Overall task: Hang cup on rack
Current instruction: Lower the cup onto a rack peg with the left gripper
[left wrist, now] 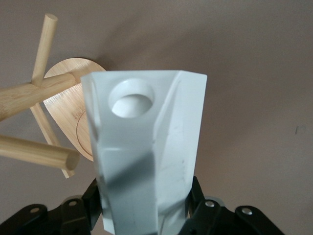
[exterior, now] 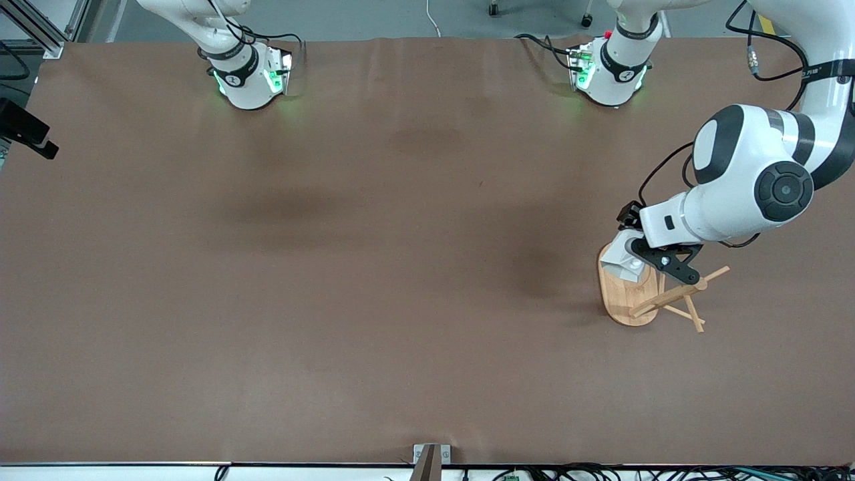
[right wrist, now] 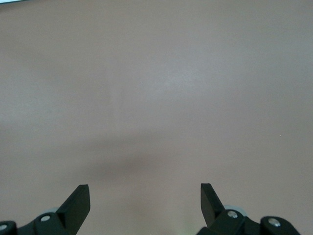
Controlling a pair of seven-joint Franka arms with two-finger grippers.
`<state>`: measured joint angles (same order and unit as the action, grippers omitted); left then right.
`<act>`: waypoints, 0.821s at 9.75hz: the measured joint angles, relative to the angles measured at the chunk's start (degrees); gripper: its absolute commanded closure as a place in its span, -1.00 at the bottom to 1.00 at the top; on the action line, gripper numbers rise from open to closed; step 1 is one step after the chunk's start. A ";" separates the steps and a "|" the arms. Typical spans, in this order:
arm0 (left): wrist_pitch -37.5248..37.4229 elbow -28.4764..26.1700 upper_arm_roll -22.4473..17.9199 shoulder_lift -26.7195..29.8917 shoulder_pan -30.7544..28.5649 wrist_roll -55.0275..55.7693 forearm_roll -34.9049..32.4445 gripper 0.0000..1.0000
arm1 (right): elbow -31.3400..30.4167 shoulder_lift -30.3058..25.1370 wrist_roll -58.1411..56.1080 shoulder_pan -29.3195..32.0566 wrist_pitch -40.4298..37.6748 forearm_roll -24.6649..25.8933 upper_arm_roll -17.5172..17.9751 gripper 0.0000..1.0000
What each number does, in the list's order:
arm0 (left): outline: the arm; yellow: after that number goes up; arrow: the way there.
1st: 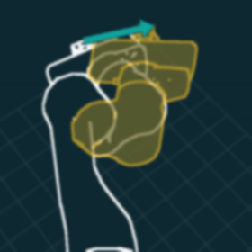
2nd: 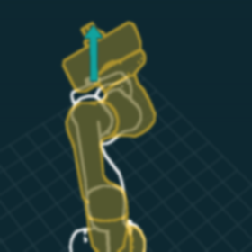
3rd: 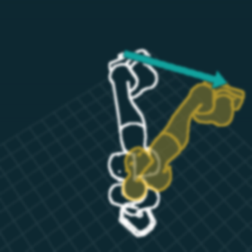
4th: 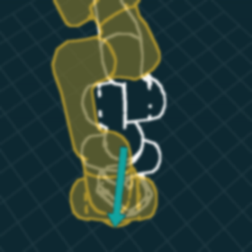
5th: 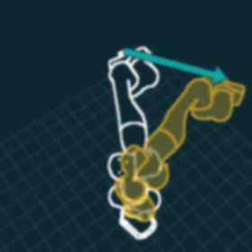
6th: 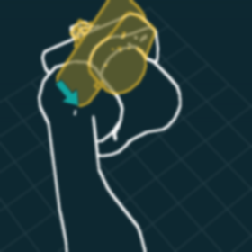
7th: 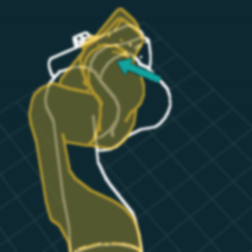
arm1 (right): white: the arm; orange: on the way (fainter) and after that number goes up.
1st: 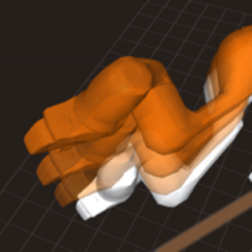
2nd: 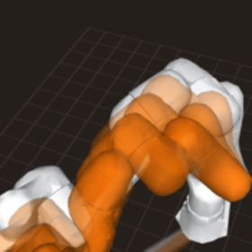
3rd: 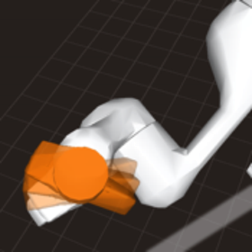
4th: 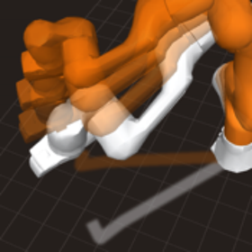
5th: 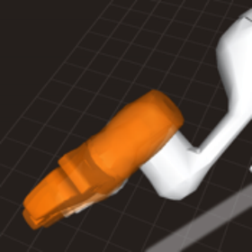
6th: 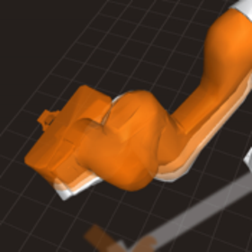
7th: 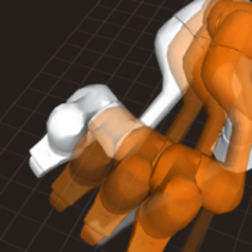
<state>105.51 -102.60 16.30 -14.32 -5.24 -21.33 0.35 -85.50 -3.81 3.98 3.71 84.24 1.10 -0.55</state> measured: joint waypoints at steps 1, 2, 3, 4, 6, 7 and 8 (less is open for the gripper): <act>0.00 0.02 0.00 0.00 -0.12 -0.54 0.03 0.71 | 0.00 0.00 0.00 0.00 0.00 0.00 0.00 -1.00; 0.00 0.04 -0.01 0.00 -0.41 -1.07 0.05 0.71 | 0.00 0.00 0.00 0.00 0.00 0.00 0.00 -1.00; 0.00 0.05 -0.01 0.00 -0.99 -1.39 0.08 0.71 | 0.00 0.01 0.00 0.01 0.00 0.00 0.00 -1.00; 0.00 0.07 -0.02 0.00 -1.58 -1.94 0.11 0.71 | 0.00 0.06 0.00 0.04 0.00 0.00 -0.01 -1.00; 0.03 0.46 -0.01 -0.01 -1.93 -2.28 0.21 0.71 | 0.00 0.19 0.00 0.05 0.00 0.00 -0.01 -1.00; 0.03 0.58 -0.01 -0.07 -2.03 -2.31 0.27 0.71 | 0.00 0.23 0.00 0.14 0.00 0.00 -0.04 -1.00; 0.11 0.74 -0.01 -0.35 -2.28 -2.57 0.27 0.71 | 0.00 0.24 0.00 0.30 0.00 0.00 -0.09 -1.00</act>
<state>105.62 -101.86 16.29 -14.67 -7.52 -23.90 0.62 -85.51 -3.57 3.98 4.01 84.24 1.10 -0.65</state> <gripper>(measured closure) 0.300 0.000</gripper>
